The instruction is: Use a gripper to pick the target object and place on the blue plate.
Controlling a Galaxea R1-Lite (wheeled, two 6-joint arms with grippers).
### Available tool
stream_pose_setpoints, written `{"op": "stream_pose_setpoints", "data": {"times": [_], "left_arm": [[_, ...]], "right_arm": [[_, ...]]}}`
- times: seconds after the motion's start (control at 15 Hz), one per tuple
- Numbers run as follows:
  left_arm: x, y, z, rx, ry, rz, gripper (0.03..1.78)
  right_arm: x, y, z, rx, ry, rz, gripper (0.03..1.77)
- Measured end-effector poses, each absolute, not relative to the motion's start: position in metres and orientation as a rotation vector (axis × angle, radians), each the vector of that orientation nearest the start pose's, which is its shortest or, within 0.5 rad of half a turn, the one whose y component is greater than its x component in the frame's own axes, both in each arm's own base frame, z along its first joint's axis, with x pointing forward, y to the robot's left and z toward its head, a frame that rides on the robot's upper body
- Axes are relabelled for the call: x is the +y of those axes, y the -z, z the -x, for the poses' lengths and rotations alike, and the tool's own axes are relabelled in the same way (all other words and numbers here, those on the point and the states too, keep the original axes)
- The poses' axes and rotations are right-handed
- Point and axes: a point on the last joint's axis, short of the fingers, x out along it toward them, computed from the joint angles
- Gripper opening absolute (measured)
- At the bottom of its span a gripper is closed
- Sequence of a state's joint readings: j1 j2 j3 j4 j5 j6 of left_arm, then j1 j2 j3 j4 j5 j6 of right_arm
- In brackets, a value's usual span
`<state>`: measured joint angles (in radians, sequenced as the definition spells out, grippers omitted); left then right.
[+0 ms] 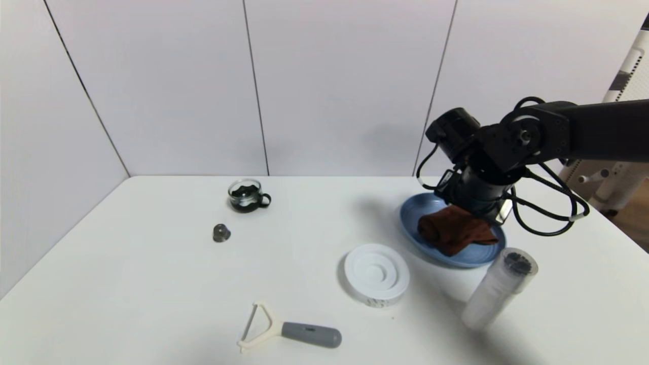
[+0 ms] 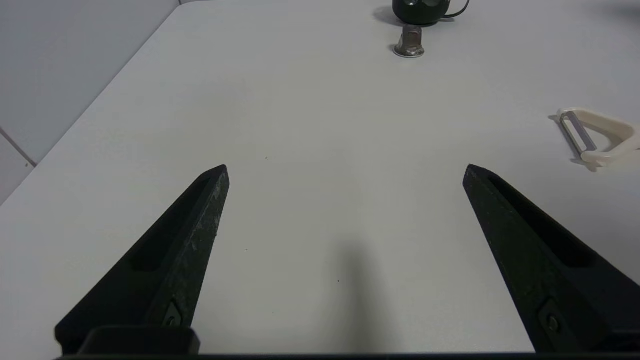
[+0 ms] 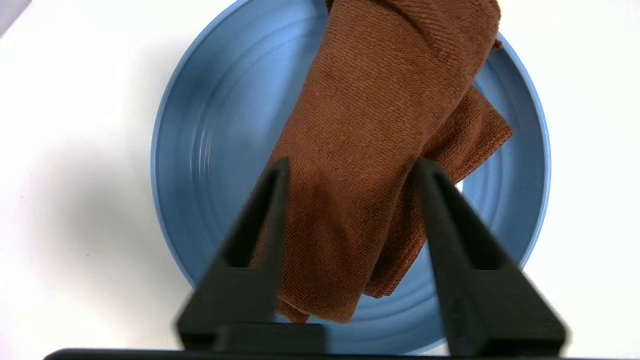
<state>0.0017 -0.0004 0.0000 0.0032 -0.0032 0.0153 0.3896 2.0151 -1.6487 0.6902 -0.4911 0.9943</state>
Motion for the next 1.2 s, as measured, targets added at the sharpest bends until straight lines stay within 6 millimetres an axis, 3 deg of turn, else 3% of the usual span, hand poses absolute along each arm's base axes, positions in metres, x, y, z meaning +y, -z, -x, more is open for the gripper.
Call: {"op": "stream_pose_setpoints", "data": {"times": [0.27,0.53,0.87,1.07,1.2], "left_arm": [[0.0,-0.075,0.023,0.003,0.001,-0.015,1.69],[0.0,-0.075,0.023,0.002,0.002,-0.015,1.69],[0.0,-0.075,0.023,0.002,0.002,-0.015,1.69],[0.0,-0.075,0.023,0.002,0.002,-0.015,1.69],[0.0,-0.075,0.023,0.002,0.002,-0.015,1.69]], "right_arm": [[0.123,-0.208,-0.338,0.762,0.532,-0.496,1.26],[0.089,-0.259,-0.311,0.637,0.528,-0.578,1.44],[0.038,-0.317,-0.236,0.481,0.508,-0.538,1.57],[0.011,-0.325,-0.176,0.448,0.508,-0.384,1.61],[0.0,-0.317,-0.133,0.447,0.496,-0.264,1.64]]}}
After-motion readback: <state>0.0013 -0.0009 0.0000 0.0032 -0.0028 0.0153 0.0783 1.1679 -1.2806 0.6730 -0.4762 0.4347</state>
